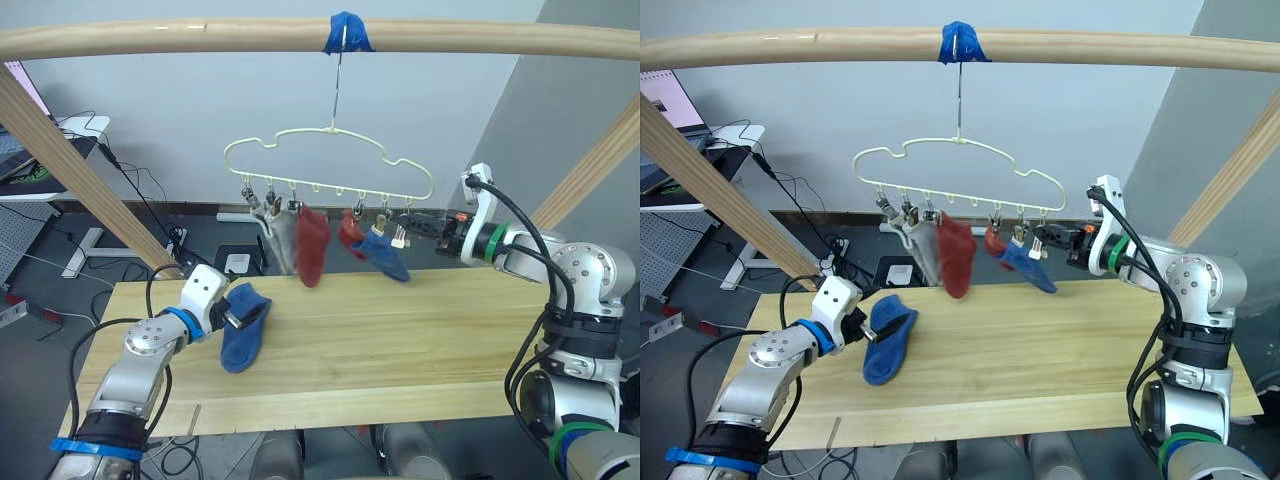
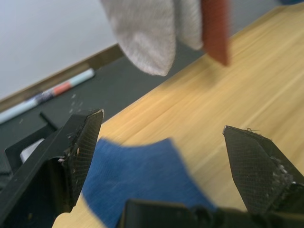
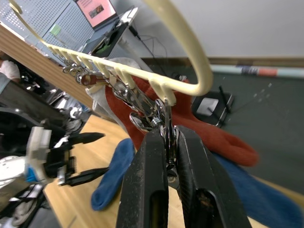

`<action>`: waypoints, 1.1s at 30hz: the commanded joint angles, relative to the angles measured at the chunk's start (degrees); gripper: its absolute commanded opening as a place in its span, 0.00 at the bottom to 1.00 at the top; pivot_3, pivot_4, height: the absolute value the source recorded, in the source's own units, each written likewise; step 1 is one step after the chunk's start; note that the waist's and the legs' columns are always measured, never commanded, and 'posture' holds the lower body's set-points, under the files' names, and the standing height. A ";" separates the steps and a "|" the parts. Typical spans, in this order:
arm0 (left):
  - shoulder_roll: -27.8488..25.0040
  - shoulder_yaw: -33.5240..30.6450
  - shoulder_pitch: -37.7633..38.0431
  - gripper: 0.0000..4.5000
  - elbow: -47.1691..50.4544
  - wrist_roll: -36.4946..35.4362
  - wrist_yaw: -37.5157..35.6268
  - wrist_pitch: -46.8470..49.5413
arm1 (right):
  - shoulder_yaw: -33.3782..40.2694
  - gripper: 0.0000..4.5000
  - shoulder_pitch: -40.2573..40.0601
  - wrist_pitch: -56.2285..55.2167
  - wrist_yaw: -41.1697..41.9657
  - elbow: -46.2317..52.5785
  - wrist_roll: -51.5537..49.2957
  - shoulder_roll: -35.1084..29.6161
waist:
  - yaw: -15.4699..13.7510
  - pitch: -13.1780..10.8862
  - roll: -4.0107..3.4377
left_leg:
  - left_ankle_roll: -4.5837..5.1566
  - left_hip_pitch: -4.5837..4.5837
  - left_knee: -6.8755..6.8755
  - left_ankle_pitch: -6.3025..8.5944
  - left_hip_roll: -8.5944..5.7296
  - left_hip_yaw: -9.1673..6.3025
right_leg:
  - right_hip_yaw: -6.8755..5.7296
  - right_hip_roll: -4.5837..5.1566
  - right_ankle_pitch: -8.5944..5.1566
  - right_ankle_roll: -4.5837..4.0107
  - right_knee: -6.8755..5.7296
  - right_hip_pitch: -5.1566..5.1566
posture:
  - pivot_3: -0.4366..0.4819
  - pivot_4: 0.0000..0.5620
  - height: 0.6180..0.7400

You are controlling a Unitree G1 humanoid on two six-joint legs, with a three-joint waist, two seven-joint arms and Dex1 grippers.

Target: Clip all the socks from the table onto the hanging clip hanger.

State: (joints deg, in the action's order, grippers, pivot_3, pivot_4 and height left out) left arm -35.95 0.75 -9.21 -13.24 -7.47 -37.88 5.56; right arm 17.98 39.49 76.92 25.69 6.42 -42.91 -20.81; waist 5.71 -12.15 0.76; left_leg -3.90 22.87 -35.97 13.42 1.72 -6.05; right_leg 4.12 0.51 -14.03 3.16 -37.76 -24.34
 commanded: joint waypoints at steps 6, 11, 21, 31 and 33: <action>2.77 -0.69 -4.75 1.00 -15.81 3.66 2.16 -3.50 | 0.65 0.00 -0.40 0.24 -2.27 3.85 -1.53 -1.04 | 0.27 0.00 0.01 | 0.00 -0.01 -0.02 0.00 0.00 -0.02 | -0.02 0.00 -0.05 0.11 -0.06 0.00 | 0.33 0.32 1.00; 5.77 -0.04 -7.35 1.00 -24.27 2.34 -2.75 -6.17 | 0.76 0.00 -0.18 0.00 -3.38 3.72 -1.53 -1.71 | 0.51 0.00 0.00 | 0.00 -0.03 -0.02 0.00 0.00 -0.03 | -0.02 0.00 -0.05 0.11 -0.09 0.01 | 0.33 0.33 1.00; 7.25 2.66 -12.24 1.00 -40.24 6.43 -8.66 -11.49 | 1.89 0.00 0.64 1.71 -5.62 3.49 -2.49 -1.88 | 0.60 0.01 -0.02 | 0.01 -0.28 -0.02 0.00 -0.01 -0.03 | -0.02 0.00 -0.06 0.12 -0.18 0.22 | 0.31 0.38 1.00; 6.12 5.45 -8.73 0.57 -37.03 9.36 -9.79 -13.89 | 3.69 0.00 -1.61 3.25 -8.25 5.58 -3.25 -0.74 | 0.70 -0.04 -0.12 | 0.00 -0.37 0.02 0.00 -0.01 -0.02 | 0.01 0.01 -0.07 0.11 -0.17 0.27 | 0.31 0.42 1.00; 6.04 5.44 -8.12 0.50 -36.41 9.46 -9.15 -14.84 | 3.64 0.00 -1.85 3.22 -8.55 5.68 -3.52 -0.43 | 0.72 -0.05 -0.12 | 0.00 -0.37 0.02 0.00 -0.01 -0.02 | 0.02 0.01 -0.07 0.11 -0.17 0.27 | 0.31 0.42 1.00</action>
State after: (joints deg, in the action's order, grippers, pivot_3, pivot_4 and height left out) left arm -29.99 4.29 -20.00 -47.96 -0.87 -47.54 -9.85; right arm 20.74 38.42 79.53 17.98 11.13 -46.04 -21.17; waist 6.43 -12.20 0.63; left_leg -3.90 22.49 -35.95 13.42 1.72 -6.08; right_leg 4.13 0.52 -14.10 3.28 -37.93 -24.08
